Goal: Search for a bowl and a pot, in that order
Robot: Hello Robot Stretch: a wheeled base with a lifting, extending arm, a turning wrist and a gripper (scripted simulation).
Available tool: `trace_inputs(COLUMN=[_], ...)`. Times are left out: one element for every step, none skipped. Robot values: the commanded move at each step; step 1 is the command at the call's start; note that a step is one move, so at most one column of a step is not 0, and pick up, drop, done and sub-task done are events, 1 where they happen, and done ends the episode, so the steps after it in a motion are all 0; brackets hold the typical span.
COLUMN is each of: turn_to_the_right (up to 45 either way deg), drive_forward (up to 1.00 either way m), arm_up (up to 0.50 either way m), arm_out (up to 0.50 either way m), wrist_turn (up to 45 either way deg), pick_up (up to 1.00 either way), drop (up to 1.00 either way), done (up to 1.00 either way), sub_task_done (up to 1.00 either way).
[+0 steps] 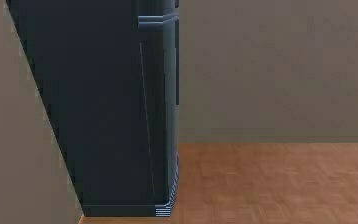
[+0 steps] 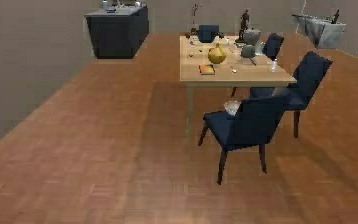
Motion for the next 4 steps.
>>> trace_inputs(turn_to_the_right=[45.0,36.0,0.0,45.0], drive_forward=[0.00,0.00,0.80,0.00], arm_up=[0.00,0.00,0.00,0.00], arm_out=[0.00,0.00,0.00,0.00], wrist_turn=[0.0,0.0,0.0,0.0], pick_up=[0.00,0.00,0.00,0.00], drop=[0.00,0.00,0.00,0.00], done=[0.00,0.00,0.00,0.00], sub_task_done=[0.00,0.00,0.00,0.00])
